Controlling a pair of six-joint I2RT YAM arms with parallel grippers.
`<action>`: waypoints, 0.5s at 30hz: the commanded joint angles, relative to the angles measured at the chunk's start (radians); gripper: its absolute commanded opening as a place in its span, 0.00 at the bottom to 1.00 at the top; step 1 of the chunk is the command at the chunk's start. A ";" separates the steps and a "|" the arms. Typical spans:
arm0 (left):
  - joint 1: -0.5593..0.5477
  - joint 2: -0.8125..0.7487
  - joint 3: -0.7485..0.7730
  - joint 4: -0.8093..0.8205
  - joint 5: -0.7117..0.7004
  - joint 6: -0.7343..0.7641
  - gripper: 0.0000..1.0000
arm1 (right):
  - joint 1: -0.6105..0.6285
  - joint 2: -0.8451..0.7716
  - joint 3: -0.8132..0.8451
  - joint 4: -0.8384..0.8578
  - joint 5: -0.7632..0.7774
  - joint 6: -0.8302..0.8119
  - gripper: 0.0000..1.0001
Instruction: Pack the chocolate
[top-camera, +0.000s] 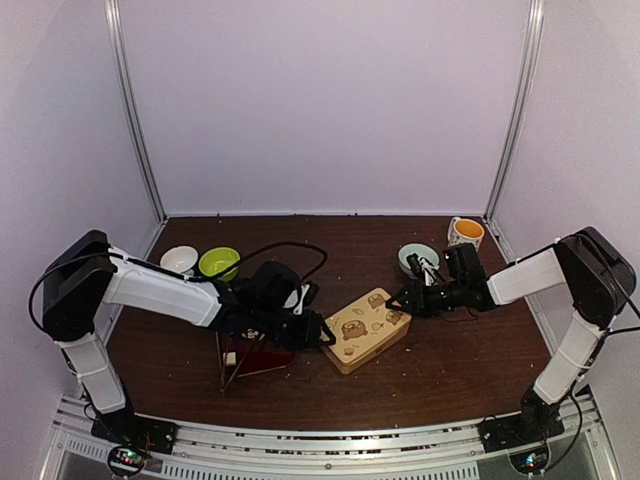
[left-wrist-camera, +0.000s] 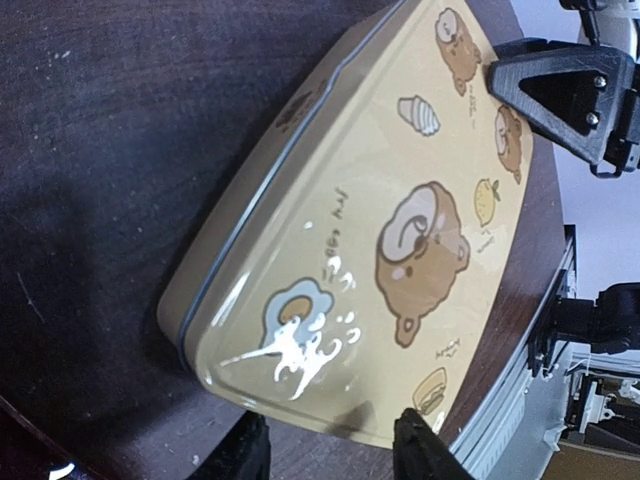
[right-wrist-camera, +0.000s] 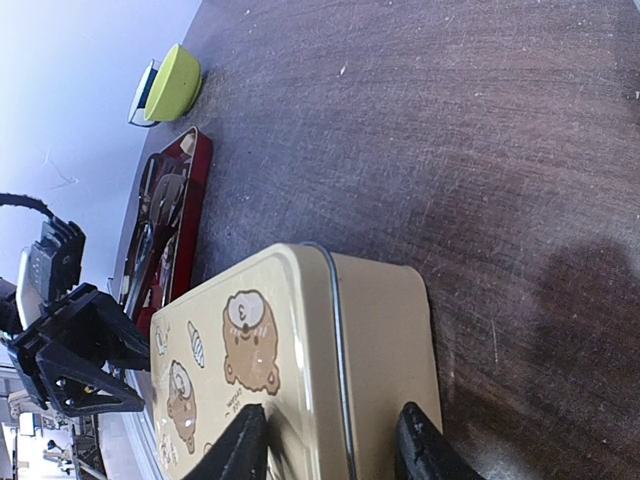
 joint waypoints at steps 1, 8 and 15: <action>0.003 0.043 0.051 0.010 -0.006 -0.017 0.42 | 0.008 0.008 -0.030 -0.027 -0.007 -0.001 0.41; 0.008 0.127 0.150 -0.062 -0.013 0.006 0.31 | 0.020 -0.024 -0.103 0.032 -0.005 0.059 0.34; 0.043 0.167 0.219 -0.131 -0.007 0.056 0.30 | 0.024 -0.098 -0.199 0.101 -0.007 0.120 0.30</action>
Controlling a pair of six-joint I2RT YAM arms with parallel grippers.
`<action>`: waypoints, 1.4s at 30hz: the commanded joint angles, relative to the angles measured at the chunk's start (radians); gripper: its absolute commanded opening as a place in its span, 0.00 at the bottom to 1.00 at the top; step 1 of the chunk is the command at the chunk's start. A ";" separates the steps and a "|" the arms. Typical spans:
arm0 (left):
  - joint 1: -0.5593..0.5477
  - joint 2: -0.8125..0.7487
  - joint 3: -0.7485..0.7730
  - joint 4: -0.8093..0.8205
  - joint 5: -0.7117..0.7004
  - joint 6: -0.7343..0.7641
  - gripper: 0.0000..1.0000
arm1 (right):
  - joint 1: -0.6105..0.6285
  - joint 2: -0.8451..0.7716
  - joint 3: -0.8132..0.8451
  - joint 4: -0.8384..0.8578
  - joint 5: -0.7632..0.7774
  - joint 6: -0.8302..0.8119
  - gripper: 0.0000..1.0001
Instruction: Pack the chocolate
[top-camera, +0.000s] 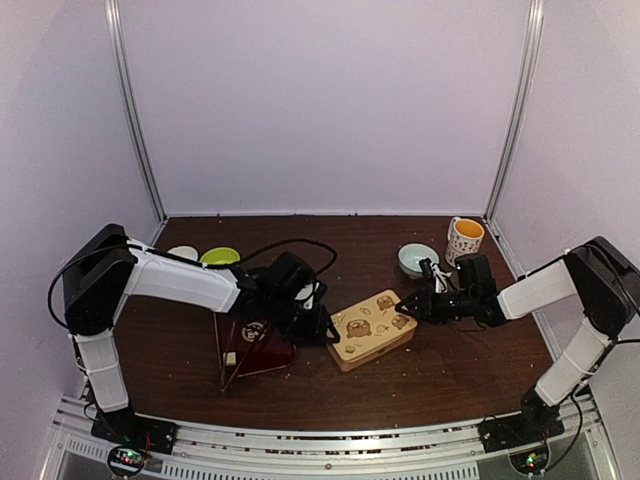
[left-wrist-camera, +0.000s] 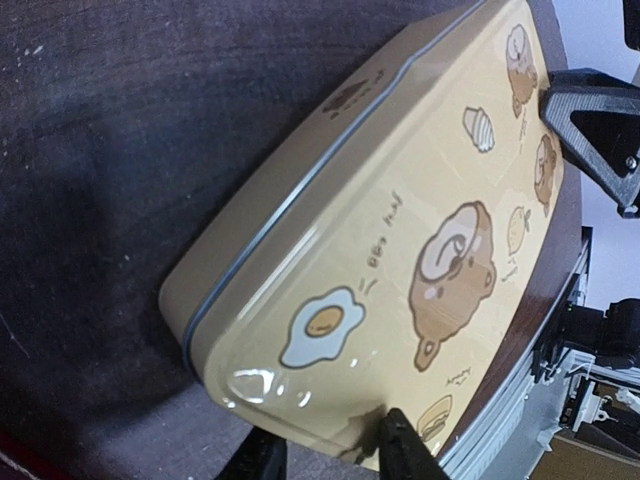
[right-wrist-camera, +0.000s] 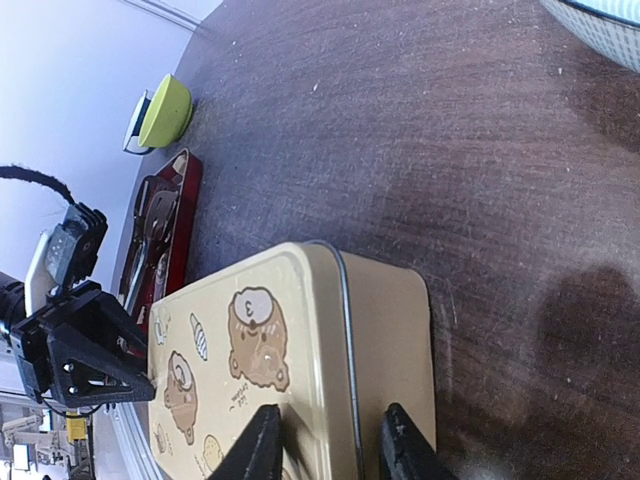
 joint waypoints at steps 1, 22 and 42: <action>0.030 0.058 0.054 0.037 -0.035 0.066 0.30 | 0.029 -0.025 -0.059 -0.047 -0.068 0.045 0.30; 0.041 0.118 0.171 -0.116 -0.069 0.145 0.30 | 0.024 0.018 -0.071 -0.009 -0.053 0.096 0.18; 0.041 0.105 0.176 -0.144 -0.075 0.158 0.30 | -0.030 0.068 0.180 -0.170 -0.055 -0.012 0.77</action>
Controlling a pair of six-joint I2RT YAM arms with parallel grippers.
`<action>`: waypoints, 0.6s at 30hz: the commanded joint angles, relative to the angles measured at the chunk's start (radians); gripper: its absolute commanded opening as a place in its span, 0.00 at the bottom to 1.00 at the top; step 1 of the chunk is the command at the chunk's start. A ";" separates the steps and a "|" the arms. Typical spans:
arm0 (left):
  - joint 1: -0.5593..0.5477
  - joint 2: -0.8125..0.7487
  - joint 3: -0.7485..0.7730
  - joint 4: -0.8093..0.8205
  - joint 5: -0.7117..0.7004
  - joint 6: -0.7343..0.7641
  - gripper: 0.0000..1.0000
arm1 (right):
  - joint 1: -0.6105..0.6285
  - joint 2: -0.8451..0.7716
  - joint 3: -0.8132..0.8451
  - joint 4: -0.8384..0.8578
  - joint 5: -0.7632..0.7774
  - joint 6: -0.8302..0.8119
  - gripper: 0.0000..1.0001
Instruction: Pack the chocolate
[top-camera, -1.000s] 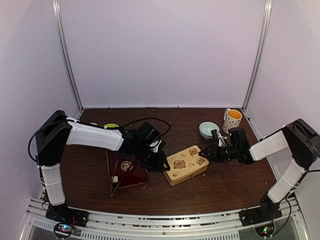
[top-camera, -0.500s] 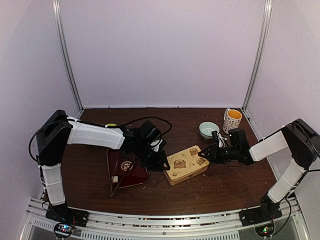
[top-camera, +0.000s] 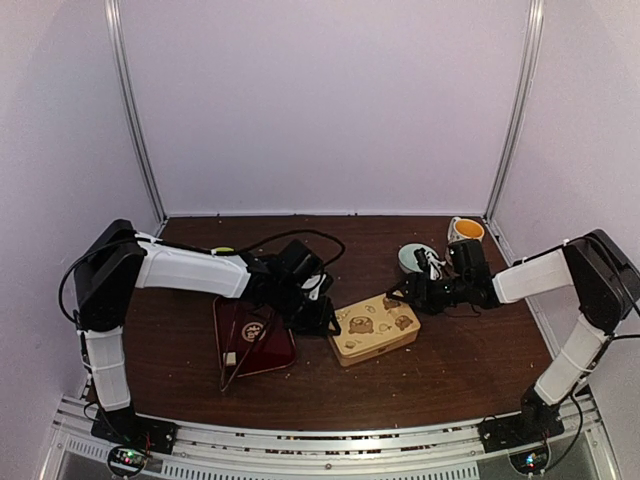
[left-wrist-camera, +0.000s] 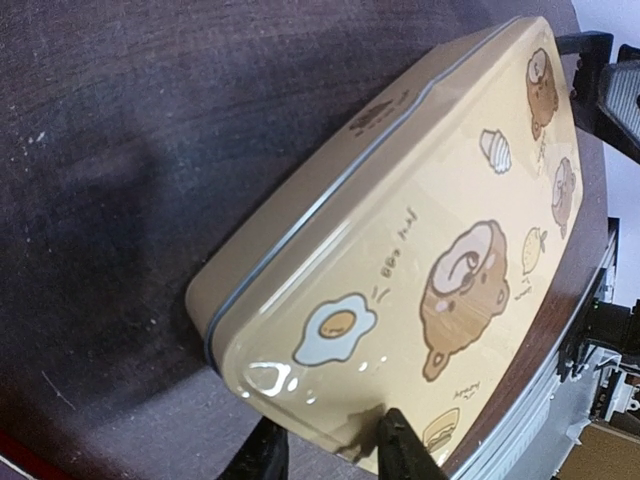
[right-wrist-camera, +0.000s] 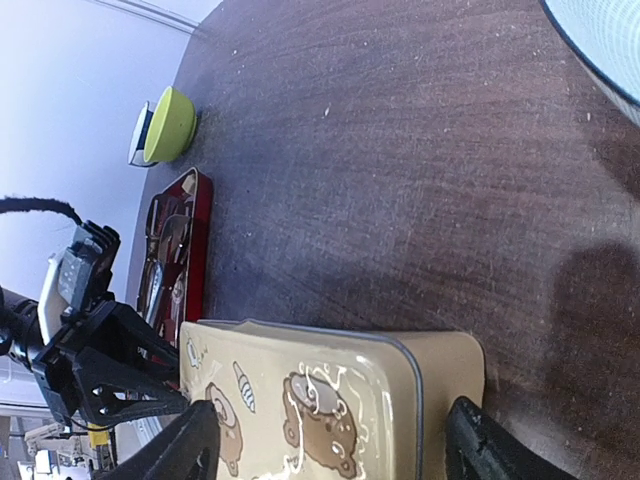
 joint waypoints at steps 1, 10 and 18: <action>0.013 0.031 0.014 0.027 -0.067 0.030 0.29 | -0.021 0.058 0.057 -0.022 -0.038 -0.036 0.78; 0.013 0.029 0.017 0.026 -0.070 0.027 0.29 | -0.037 0.163 0.084 0.023 -0.089 -0.032 0.61; 0.013 0.037 0.025 0.021 -0.076 0.028 0.30 | -0.054 0.192 0.029 0.147 -0.129 0.043 0.42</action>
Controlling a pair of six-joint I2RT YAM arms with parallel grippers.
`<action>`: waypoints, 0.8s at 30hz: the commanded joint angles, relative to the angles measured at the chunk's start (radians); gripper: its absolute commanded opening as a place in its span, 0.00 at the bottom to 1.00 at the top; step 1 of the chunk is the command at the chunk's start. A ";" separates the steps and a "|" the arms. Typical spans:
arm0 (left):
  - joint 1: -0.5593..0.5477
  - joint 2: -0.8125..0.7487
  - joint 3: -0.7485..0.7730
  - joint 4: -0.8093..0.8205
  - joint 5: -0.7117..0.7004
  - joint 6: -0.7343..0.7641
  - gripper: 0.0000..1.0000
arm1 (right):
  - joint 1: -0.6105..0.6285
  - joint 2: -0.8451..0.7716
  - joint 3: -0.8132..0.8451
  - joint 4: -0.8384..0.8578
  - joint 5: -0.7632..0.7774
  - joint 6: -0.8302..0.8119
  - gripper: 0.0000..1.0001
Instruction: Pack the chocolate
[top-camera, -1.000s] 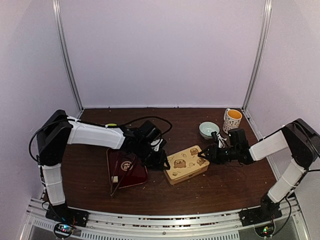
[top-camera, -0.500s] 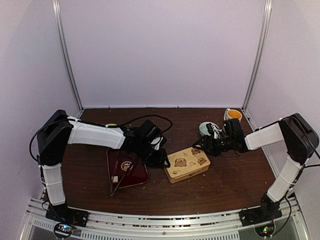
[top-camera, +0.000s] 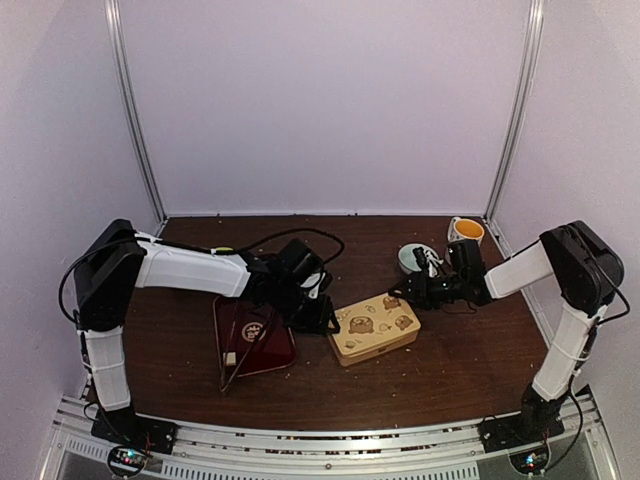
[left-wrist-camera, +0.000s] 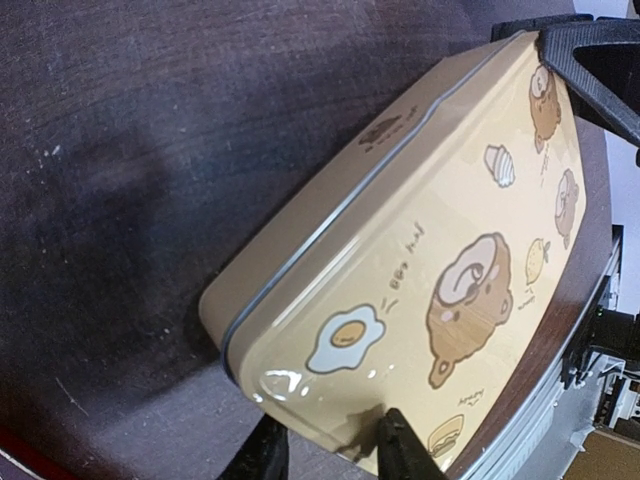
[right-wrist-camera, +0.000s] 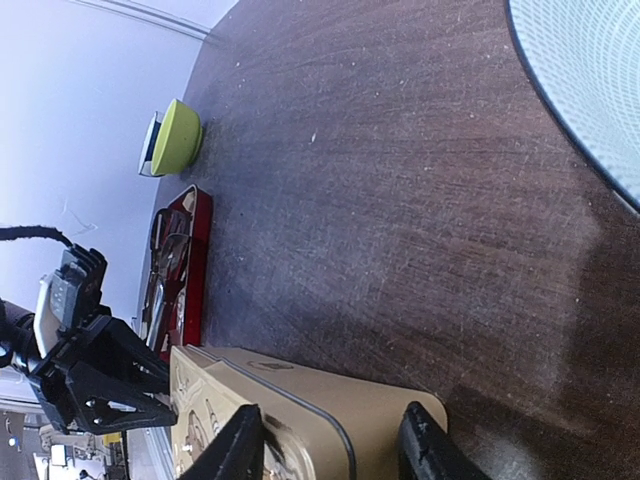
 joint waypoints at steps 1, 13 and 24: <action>0.010 0.040 0.023 0.021 -0.053 0.025 0.30 | 0.004 0.035 -0.045 0.055 -0.028 0.052 0.42; 0.010 0.054 0.031 0.020 -0.052 0.027 0.29 | 0.004 0.083 -0.106 0.148 -0.025 0.097 0.32; 0.010 0.079 0.039 0.025 -0.043 0.021 0.30 | 0.004 0.093 -0.128 0.071 0.038 0.069 0.21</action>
